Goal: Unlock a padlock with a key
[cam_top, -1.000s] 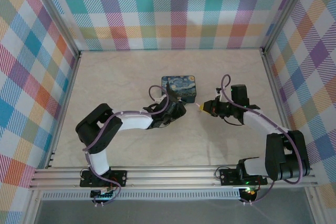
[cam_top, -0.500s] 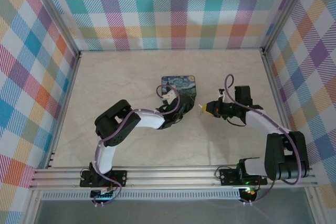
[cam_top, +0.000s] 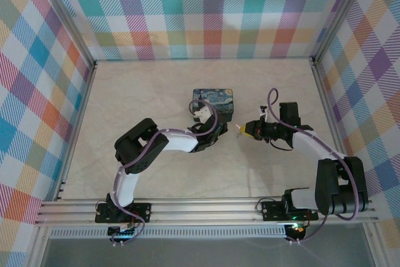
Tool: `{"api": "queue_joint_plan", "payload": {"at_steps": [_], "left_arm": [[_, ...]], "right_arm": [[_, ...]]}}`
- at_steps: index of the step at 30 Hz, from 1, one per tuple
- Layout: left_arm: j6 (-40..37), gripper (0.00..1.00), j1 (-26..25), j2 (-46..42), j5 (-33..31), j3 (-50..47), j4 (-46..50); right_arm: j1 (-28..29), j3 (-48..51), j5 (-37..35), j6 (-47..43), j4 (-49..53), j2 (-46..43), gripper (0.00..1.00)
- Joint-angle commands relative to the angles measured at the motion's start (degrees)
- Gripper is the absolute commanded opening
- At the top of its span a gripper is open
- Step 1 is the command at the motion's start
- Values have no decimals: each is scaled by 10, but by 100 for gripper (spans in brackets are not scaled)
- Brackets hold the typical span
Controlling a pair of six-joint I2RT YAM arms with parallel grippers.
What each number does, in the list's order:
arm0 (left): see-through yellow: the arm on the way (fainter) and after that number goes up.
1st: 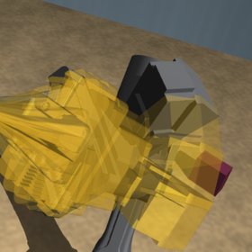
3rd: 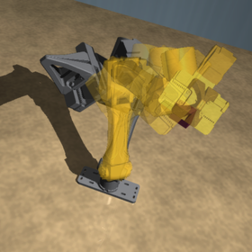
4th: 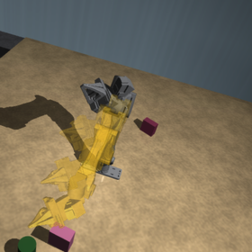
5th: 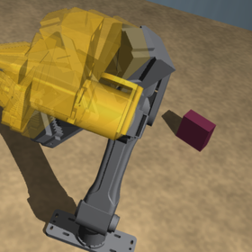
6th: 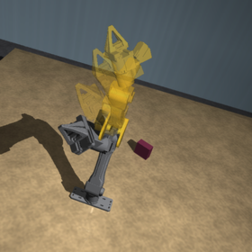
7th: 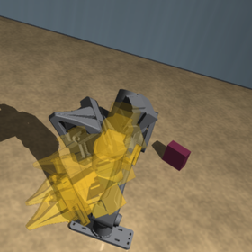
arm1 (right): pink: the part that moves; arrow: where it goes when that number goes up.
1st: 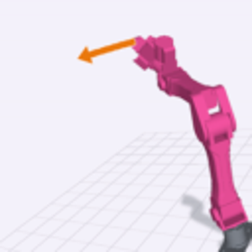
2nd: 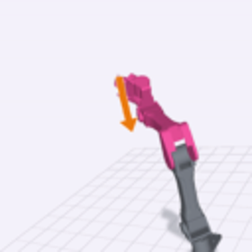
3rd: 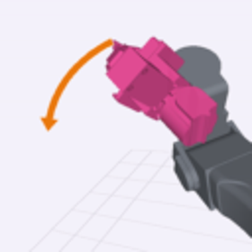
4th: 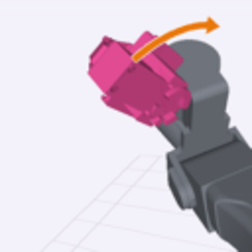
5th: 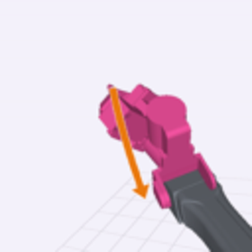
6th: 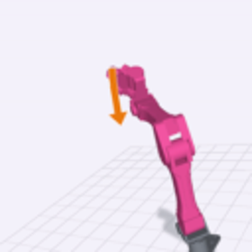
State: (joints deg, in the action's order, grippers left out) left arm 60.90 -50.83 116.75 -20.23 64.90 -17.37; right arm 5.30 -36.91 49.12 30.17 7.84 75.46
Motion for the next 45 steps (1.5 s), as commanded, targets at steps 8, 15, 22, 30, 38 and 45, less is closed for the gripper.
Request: {"api": "queue_joint_plan", "payload": {"at_steps": [8, 15, 22, 30, 38, 45], "left_arm": [[-76, 18, 18, -48, 79, 109, 337], [-106, 48, 28, -105, 62, 111, 429], [-122, 72, 75, -74, 179, 67, 287], [-156, 71, 80, -26, 148, 70, 181], [-135, 65, 71, -11, 111, 44, 69], [-150, 59, 64, 2, 89, 59, 49]], "right_arm": [[-3, 13, 0, 6, -15, -33, 0], [-2, 24, -10, 17, -32, -32, 0], [6, 5, -28, -7, -6, -20, 0], [7, -3, -25, 1, 1, -13, 0], [7, 7, -21, 14, -10, -15, 0], [7, 15, -17, 18, -13, -19, 0]]}}
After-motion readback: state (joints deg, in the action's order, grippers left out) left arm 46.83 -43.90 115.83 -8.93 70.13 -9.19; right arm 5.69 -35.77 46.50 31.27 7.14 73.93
